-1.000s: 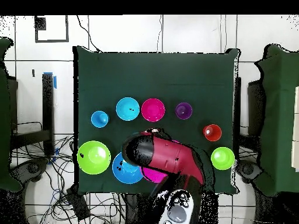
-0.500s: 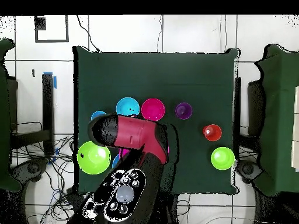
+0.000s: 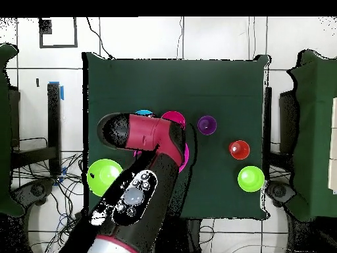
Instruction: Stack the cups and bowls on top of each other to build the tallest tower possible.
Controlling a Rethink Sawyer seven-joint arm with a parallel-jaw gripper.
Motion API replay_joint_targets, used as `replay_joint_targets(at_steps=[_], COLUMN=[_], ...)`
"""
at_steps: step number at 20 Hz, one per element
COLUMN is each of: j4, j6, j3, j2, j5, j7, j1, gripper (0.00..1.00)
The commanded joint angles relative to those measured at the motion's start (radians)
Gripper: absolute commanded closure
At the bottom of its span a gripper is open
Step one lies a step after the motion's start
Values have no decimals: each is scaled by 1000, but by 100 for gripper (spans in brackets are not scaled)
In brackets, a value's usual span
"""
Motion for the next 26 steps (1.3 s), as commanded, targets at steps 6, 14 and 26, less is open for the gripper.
replay_joint_targets(at_steps=[6, 14, 26], j4=[-168, -210, -195], j6=[35, -1, 3], j3=[12, -89, -80], j2=[142, 242, 234], j5=[47, 92, 140], j7=[203, 326, 270], j1=[-10, 74, 59], gripper=[100, 100, 0])
